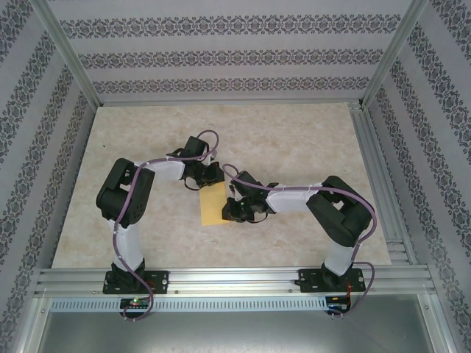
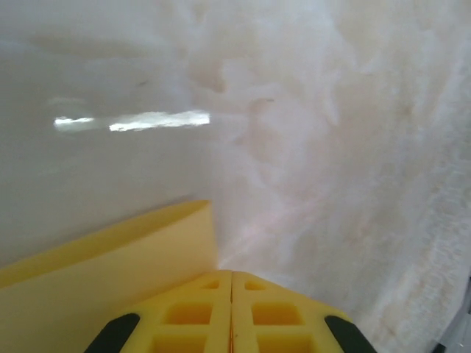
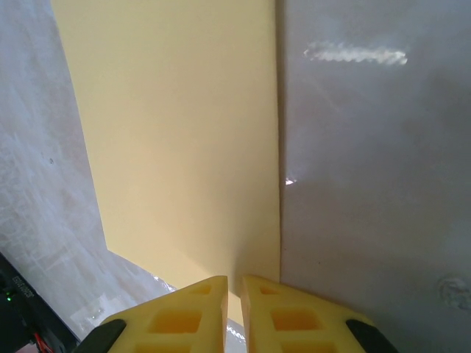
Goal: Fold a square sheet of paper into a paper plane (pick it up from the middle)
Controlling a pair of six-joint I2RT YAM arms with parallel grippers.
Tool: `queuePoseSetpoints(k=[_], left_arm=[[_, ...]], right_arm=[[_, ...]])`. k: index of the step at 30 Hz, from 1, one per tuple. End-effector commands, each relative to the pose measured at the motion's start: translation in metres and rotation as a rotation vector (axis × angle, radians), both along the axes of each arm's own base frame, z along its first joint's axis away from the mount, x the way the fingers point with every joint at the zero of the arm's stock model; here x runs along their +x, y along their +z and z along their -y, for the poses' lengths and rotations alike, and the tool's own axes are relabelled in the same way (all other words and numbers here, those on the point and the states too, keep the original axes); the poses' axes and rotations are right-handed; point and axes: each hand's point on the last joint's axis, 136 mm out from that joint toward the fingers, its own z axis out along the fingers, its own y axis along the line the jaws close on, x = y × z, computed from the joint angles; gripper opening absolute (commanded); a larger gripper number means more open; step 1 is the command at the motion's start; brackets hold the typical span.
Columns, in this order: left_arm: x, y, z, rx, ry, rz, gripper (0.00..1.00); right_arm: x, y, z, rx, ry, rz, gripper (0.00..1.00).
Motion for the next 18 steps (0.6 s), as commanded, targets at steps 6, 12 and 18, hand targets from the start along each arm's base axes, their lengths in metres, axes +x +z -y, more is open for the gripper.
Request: queuePoseSetpoints(k=[6, 12, 18], left_arm=[[-0.018, 0.013, 0.015, 0.003, -0.089, 0.038, 0.11], [-0.03, -0.012, 0.011, 0.043, -0.101, -0.021, 0.11], [-0.021, -0.023, 0.0, 0.145, -0.086, -0.02, 0.11]], right_arm=[[-0.021, -0.028, 0.02, -0.12, -0.017, -0.105, 0.15], [-0.022, -0.032, 0.024, -0.144, -0.03, -0.116, 0.14], [-0.027, -0.036, 0.028, -0.166, -0.03, -0.135, 0.14]])
